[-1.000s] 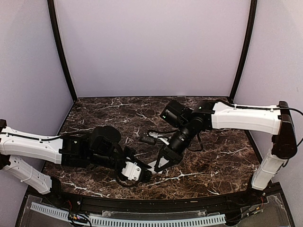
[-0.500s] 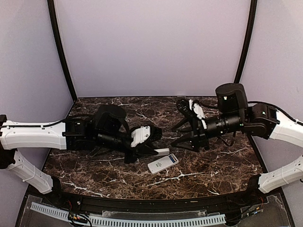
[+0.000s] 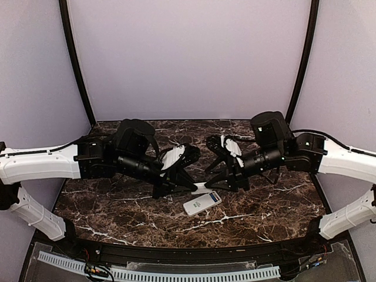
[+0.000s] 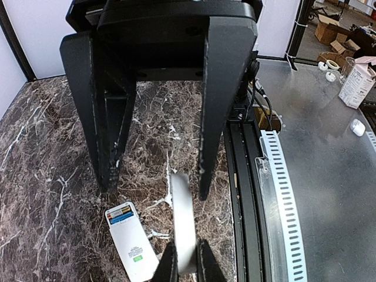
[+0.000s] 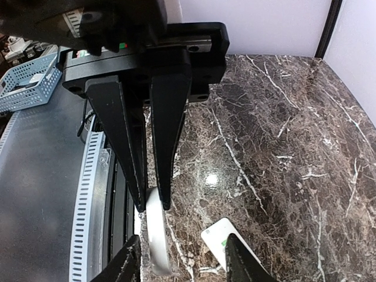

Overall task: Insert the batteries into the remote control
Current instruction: Pass from the left arm to the right

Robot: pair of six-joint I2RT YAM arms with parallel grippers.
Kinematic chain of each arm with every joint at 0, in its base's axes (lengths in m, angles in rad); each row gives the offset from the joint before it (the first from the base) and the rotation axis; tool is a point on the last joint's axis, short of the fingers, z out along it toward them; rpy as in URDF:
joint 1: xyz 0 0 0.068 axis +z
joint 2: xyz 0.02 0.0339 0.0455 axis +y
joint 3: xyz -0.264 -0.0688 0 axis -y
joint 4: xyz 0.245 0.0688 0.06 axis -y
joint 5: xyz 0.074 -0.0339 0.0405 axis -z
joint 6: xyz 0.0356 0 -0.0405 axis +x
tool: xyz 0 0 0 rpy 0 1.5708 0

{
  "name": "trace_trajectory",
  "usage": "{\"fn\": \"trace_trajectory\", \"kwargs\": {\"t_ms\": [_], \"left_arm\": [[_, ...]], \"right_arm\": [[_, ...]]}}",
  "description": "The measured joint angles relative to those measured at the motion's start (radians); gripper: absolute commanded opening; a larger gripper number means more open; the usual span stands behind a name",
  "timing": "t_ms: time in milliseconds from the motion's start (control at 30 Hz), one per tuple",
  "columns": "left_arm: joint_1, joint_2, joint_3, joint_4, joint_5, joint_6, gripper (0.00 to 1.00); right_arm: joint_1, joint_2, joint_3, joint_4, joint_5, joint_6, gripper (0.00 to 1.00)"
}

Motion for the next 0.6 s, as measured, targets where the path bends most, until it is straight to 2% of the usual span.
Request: {"fn": "trace_trajectory", "kwargs": {"t_ms": [100, 433, 533, 600], "left_arm": [[0.0, 0.0, 0.0, -0.005, 0.007, -0.003, 0.0], [0.0, -0.001, 0.0, -0.006, 0.012, -0.003, 0.0], [0.005, -0.004, 0.0, -0.008, 0.022, -0.003, 0.0], [0.005, -0.005, 0.0, -0.008, 0.027, -0.003, 0.0]], "right_arm": [[-0.001, 0.021, -0.001, 0.006, -0.037, -0.002, 0.37], [-0.002, 0.051, -0.026, 0.019, -0.113, 0.019, 0.06], [-0.002, 0.051, -0.026, 0.021, -0.132, 0.024, 0.0], [-0.002, 0.051, -0.026, 0.025, -0.14, 0.023, 0.0]]}}
